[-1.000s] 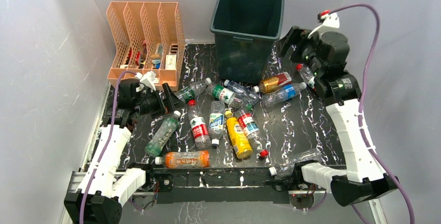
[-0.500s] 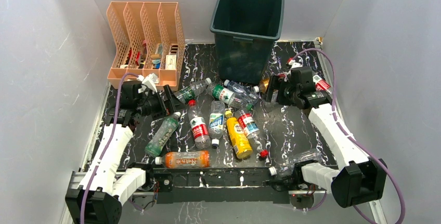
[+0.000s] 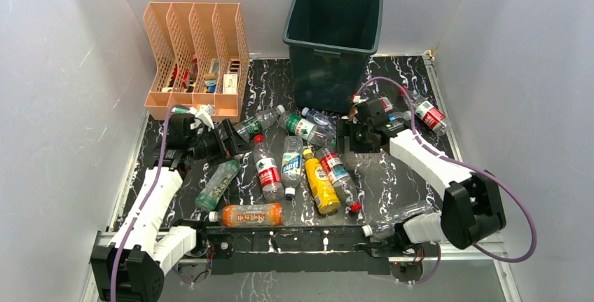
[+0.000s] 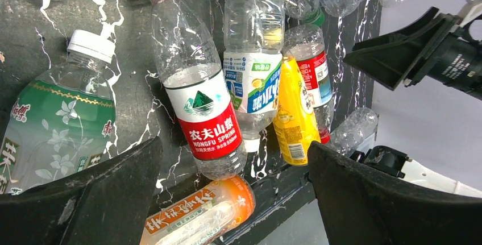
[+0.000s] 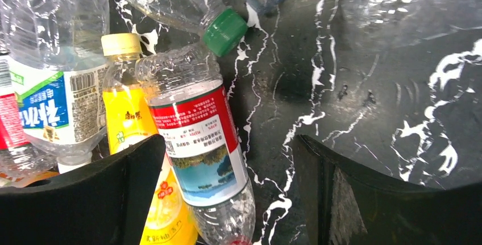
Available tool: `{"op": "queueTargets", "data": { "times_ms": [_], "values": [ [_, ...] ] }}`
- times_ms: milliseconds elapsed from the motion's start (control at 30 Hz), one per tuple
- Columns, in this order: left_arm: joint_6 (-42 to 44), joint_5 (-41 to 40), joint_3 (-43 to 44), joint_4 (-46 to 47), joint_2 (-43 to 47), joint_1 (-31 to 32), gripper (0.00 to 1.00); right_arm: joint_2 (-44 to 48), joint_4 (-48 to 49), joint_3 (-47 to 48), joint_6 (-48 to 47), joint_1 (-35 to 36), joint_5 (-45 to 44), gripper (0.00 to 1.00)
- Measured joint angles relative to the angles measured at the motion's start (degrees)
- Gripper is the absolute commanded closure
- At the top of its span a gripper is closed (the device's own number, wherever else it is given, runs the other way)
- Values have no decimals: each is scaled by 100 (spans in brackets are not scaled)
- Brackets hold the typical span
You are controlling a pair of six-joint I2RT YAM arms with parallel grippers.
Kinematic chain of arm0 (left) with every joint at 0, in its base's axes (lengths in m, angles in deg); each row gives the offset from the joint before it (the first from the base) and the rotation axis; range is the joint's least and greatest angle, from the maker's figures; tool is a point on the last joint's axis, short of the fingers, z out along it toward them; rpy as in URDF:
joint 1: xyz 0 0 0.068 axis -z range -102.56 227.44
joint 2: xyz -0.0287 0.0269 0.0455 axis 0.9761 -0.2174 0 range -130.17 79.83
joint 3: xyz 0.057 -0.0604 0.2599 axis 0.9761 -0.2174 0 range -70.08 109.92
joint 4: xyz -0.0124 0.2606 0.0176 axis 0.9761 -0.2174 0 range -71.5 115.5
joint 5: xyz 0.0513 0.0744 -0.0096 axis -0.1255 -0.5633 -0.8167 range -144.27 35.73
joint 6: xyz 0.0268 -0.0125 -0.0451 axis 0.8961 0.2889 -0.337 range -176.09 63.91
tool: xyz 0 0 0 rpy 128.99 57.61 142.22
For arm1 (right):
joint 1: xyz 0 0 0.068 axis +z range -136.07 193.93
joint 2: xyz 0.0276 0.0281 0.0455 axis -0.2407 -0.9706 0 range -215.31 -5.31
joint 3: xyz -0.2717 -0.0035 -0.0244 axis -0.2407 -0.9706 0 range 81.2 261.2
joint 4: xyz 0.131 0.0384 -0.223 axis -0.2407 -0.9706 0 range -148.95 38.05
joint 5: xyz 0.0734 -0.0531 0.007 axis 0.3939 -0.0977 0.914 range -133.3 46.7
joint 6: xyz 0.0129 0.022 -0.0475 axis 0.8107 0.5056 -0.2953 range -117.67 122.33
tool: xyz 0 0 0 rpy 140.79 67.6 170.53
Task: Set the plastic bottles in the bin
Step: Pick up the plastic bottle at the center of the board.
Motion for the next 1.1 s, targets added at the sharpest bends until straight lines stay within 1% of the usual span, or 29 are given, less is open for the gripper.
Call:
{"op": "queueTargets", "data": {
  "times_ms": [233,500,600,667,800,833,900,1000,1100],
  "values": [
    [-63,2,-85,96,-9,0,2,-527,219,-170,31,448,-87,7],
    [-101,2,-116,184,-9,0,2,-813,485,-205,138,946,-107,8],
    [-107,4,-166,197,-7,0,2,-935,505,-289,164,1036,-149,10],
    [-120,4,-179,192,-7,0,2,-977,503,-332,170,1049,-168,14],
    [-131,7,-179,199,-7,0,2,-992,516,-354,175,1078,-190,31],
    [-133,7,-179,201,-7,0,2,-992,520,-354,188,1078,-190,34],
    [-144,11,-179,201,-7,0,2,-994,531,-354,190,1078,-190,37],
    [-151,20,-179,201,4,0,2,-1005,531,-354,197,1080,-188,47],
    [-162,24,-179,199,15,0,2,-1005,529,-354,197,1082,-188,51]
  ]
}}
